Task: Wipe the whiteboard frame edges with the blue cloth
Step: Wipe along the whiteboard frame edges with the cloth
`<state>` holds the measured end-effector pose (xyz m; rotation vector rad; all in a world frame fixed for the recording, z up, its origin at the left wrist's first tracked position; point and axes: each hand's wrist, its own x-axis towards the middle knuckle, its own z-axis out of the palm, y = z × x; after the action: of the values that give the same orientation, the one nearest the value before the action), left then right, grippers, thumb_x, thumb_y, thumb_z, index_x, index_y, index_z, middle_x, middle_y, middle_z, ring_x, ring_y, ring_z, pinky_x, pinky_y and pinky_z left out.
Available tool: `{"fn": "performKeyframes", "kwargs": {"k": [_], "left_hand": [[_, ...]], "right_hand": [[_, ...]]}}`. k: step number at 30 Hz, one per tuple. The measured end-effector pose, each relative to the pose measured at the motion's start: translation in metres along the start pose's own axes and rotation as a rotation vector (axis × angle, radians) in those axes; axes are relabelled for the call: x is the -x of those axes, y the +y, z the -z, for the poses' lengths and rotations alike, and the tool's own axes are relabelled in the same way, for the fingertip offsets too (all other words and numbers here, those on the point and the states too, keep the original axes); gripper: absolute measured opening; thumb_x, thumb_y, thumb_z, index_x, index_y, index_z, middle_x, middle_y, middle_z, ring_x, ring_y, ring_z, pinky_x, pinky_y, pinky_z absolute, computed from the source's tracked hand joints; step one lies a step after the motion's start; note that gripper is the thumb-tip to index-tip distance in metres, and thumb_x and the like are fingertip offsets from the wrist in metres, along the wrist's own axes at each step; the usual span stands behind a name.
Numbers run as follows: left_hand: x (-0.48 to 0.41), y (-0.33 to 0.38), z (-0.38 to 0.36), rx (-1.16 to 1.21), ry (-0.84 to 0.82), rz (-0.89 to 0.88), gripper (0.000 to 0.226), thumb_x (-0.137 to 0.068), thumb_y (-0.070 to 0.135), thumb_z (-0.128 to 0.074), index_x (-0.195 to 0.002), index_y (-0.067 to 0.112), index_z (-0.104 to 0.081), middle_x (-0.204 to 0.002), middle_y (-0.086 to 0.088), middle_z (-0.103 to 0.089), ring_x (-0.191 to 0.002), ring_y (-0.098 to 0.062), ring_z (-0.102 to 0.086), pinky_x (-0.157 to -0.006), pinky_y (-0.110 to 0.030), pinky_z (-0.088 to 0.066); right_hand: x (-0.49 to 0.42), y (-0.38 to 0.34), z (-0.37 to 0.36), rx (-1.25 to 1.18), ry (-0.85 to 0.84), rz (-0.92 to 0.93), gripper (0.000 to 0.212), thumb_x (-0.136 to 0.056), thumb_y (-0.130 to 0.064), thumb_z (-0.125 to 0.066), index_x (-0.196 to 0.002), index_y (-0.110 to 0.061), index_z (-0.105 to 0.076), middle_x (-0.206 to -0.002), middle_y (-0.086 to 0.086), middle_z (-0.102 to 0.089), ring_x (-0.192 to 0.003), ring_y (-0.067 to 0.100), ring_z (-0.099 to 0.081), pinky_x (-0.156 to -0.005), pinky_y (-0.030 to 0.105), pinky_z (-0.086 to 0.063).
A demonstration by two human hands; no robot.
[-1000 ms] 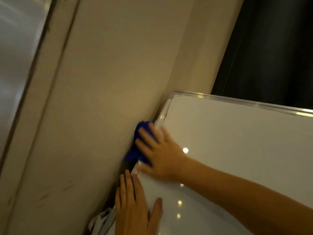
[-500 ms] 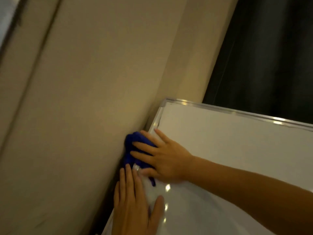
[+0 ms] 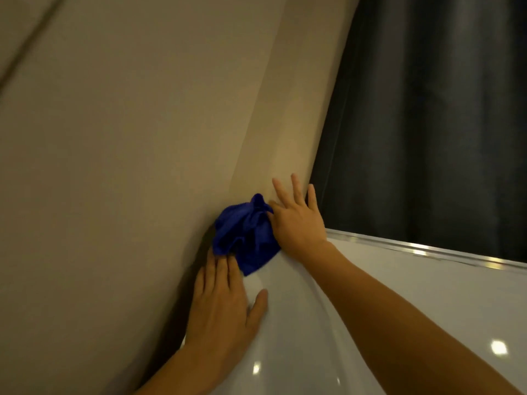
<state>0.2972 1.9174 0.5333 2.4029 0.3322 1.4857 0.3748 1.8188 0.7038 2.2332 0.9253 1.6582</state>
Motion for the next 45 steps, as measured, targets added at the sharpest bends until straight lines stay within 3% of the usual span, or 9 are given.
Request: {"fn": "performKeyframes", "kwargs": {"k": [3,6,10,13,17,24,29,35,45], "left_hand": [[-0.016,0.007,0.002,0.098,0.021,-0.043,0.091,-0.089,0.068,-0.024,-0.152,0.017,0.017,-0.165,-0.007,0.005,-0.152,-0.024,0.005,-0.124,-0.040,-0.006],[-0.025,0.011,0.003,0.160,0.102,-0.055,0.079,-0.089,0.062,-0.035,-0.151,0.016,-0.017,-0.157,-0.007,-0.028,-0.145,-0.025,-0.024,-0.120,-0.040,-0.023],[-0.022,0.008,0.007,0.111,0.022,-0.023,0.063,-0.085,0.054,-0.038,-0.127,0.010,-0.053,-0.123,-0.013,-0.060,-0.115,-0.031,-0.055,-0.097,-0.045,-0.041],[-0.028,0.009,0.007,0.456,-0.094,0.073,0.102,-0.074,0.079,-0.038,-0.149,0.013,-0.017,-0.157,-0.011,-0.023,-0.144,-0.025,-0.023,-0.114,-0.040,-0.023],[-0.024,-0.001,-0.001,0.223,0.076,-0.086,0.079,-0.093,0.058,-0.037,-0.155,0.020,-0.007,-0.163,-0.007,-0.013,-0.149,-0.022,-0.014,-0.121,-0.039,-0.020],[-0.014,0.014,0.004,0.085,-0.104,0.067,0.089,-0.087,0.069,-0.010,-0.150,0.012,0.018,-0.162,-0.010,0.022,-0.150,-0.027,0.017,-0.122,-0.043,0.003],[-0.020,0.011,0.004,0.046,-0.020,0.050,0.098,-0.080,0.078,-0.009,-0.148,0.014,0.022,-0.163,-0.008,0.016,-0.150,-0.026,0.015,-0.118,-0.040,0.009],[-0.019,0.017,0.006,0.108,0.040,0.038,0.098,-0.077,0.073,-0.009,-0.149,0.013,0.019,-0.164,-0.012,0.007,-0.151,-0.028,0.009,-0.115,-0.040,0.011],[-0.026,0.035,0.012,0.037,0.049,-0.068,0.089,-0.082,0.065,0.012,-0.152,0.010,0.009,-0.162,-0.020,0.010,-0.150,-0.037,0.008,-0.120,-0.052,0.002]], "right_hand": [[0.003,0.009,0.016,-0.059,0.090,0.008,0.040,-0.097,-0.028,-0.051,-0.137,-0.023,-0.052,-0.162,0.009,-0.018,-0.148,0.039,-0.007,-0.116,0.058,-0.022],[0.010,-0.010,0.031,-0.247,0.079,0.196,0.056,-0.092,-0.014,-0.058,-0.144,-0.027,-0.043,-0.148,0.015,-0.038,-0.129,0.036,-0.039,-0.090,0.050,-0.051],[0.031,-0.044,0.019,-0.341,-0.077,0.341,0.047,-0.098,-0.041,-0.034,-0.144,-0.044,-0.037,-0.158,0.005,-0.032,-0.142,0.036,-0.022,-0.117,0.058,-0.018],[0.042,-0.045,0.000,-0.288,-0.147,0.367,0.055,-0.095,-0.068,-0.021,-0.147,-0.056,-0.012,-0.165,-0.004,-0.002,-0.149,0.031,0.014,-0.117,0.056,0.014],[0.028,-0.021,-0.005,-0.136,-0.167,0.240,0.060,-0.093,-0.071,-0.013,-0.150,-0.051,-0.008,-0.165,-0.002,0.007,-0.146,0.033,0.023,-0.117,0.057,0.011],[-0.009,-0.042,-0.002,-0.111,-0.019,-0.344,0.067,-0.096,-0.061,-0.013,-0.154,-0.031,0.002,-0.161,0.007,0.025,-0.141,0.039,0.032,-0.113,0.061,0.016],[-0.002,-0.055,0.005,-0.169,-0.052,0.057,0.061,-0.096,-0.064,-0.013,-0.152,-0.041,-0.010,-0.164,0.005,-0.007,-0.148,0.037,0.001,-0.118,0.059,-0.008],[0.017,-0.037,0.014,-0.125,-0.094,0.073,0.074,-0.091,-0.074,-0.013,-0.150,-0.032,-0.020,-0.156,0.006,-0.027,-0.137,0.034,-0.024,-0.114,0.048,-0.022],[0.095,0.044,0.032,0.007,-0.155,-0.142,0.084,-0.083,-0.083,-0.001,-0.152,-0.037,0.000,-0.164,0.000,-0.007,-0.148,0.031,-0.001,-0.113,0.040,0.009]]}}
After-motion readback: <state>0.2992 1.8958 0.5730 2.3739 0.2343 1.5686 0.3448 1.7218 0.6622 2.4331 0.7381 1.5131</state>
